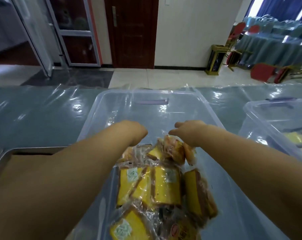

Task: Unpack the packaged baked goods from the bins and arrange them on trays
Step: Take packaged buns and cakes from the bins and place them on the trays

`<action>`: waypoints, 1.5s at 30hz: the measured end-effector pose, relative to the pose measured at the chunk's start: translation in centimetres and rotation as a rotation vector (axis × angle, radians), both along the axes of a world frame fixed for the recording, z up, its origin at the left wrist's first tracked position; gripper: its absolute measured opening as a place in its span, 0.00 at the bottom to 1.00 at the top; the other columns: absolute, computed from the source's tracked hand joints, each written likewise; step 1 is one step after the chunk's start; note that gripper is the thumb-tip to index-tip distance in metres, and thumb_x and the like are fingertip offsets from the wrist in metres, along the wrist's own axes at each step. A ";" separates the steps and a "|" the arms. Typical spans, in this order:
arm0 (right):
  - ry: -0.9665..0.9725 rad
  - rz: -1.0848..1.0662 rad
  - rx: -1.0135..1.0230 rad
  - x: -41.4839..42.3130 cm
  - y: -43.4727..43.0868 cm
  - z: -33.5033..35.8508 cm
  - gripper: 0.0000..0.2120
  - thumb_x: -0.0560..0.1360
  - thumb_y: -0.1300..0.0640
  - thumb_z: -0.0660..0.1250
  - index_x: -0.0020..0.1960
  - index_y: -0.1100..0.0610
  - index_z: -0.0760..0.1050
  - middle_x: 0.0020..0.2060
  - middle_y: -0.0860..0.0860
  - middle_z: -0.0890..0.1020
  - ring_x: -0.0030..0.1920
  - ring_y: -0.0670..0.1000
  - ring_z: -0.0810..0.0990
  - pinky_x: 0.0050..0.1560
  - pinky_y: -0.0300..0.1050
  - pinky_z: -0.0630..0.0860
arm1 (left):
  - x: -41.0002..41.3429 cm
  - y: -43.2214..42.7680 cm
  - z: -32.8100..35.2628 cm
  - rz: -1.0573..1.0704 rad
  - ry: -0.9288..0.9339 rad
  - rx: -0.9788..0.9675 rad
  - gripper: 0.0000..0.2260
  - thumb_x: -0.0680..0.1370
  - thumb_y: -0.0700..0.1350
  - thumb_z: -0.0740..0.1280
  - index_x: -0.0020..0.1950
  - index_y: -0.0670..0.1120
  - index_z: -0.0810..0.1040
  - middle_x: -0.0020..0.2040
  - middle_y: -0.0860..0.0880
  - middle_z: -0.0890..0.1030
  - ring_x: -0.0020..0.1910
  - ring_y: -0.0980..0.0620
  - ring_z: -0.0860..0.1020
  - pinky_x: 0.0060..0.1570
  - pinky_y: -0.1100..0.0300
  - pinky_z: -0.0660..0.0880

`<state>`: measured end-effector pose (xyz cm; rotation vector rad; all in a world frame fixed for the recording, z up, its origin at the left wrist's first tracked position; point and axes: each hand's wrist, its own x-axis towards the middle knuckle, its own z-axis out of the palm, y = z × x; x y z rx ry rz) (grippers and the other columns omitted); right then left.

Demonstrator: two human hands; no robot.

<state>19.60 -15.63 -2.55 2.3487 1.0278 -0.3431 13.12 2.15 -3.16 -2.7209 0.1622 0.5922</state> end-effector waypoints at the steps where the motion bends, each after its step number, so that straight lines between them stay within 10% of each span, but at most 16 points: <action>1: -0.006 0.008 -0.025 0.2 0.4 -0.1 0.29 0.76 0.61 0.63 0.73 0.46 0.58 0.67 0.54 0.66 0.63 0.60 0.70 0.55 0.54 0.72 | 0.5 0.0 -0.9 0.012 0.019 0.004 0.20 0.77 0.33 0.57 0.68 0.47 0.66 0.66 0.44 0.70 0.60 0.42 0.73 0.51 0.52 0.71; 7: 0.090 0.013 -0.119 -0.2 0.9 -1.5 0.27 0.78 0.56 0.62 0.74 0.47 0.58 0.74 0.50 0.61 0.69 0.60 0.64 0.64 0.57 0.66 | 1.9 1.0 -5.3 0.075 0.126 0.030 0.21 0.78 0.40 0.63 0.70 0.48 0.65 0.67 0.44 0.68 0.65 0.41 0.69 0.61 0.48 0.70; 18: 0.143 0.007 0.031 -0.4 0.1 -0.8 0.22 0.69 0.61 0.73 0.60 0.55 0.70 0.54 0.53 0.75 0.51 0.54 0.74 0.44 0.46 0.71 | 2.3 1.1 -5.5 0.026 0.218 0.139 0.23 0.77 0.38 0.64 0.71 0.48 0.64 0.70 0.46 0.67 0.68 0.42 0.65 0.61 0.47 0.68; 30: 0.092 -0.020 0.148 -3.7 -1.1 4.9 0.18 0.69 0.45 0.71 0.55 0.52 0.75 0.48 0.50 0.76 0.47 0.51 0.76 0.43 0.44 0.75 | 6.5 -0.9 -2.1 0.129 -0.126 -0.516 0.23 0.67 0.56 0.74 0.48 0.50 0.62 0.42 0.50 0.69 0.39 0.49 0.70 0.31 0.57 0.64; 38: 0.041 0.033 0.247 -5.0 -2.7 3.7 0.15 0.70 0.52 0.67 0.56 0.49 0.71 0.43 0.47 0.67 0.39 0.51 0.70 0.29 0.41 0.63 | 7.5 -3.2 -5.6 0.206 -0.007 -0.761 0.15 0.74 0.55 0.66 0.53 0.48 0.69 0.51 0.46 0.75 0.45 0.47 0.72 0.42 0.55 0.68; 45: 0.057 0.029 0.251 -4.2 -3.7 1.5 0.20 0.69 0.54 0.69 0.58 0.48 0.69 0.43 0.47 0.64 0.39 0.51 0.66 0.27 0.41 0.56 | 8.3 -4.0 -6.6 0.393 0.057 -0.852 0.32 0.69 0.58 0.71 0.66 0.45 0.64 0.54 0.47 0.72 0.51 0.47 0.73 0.48 0.55 0.72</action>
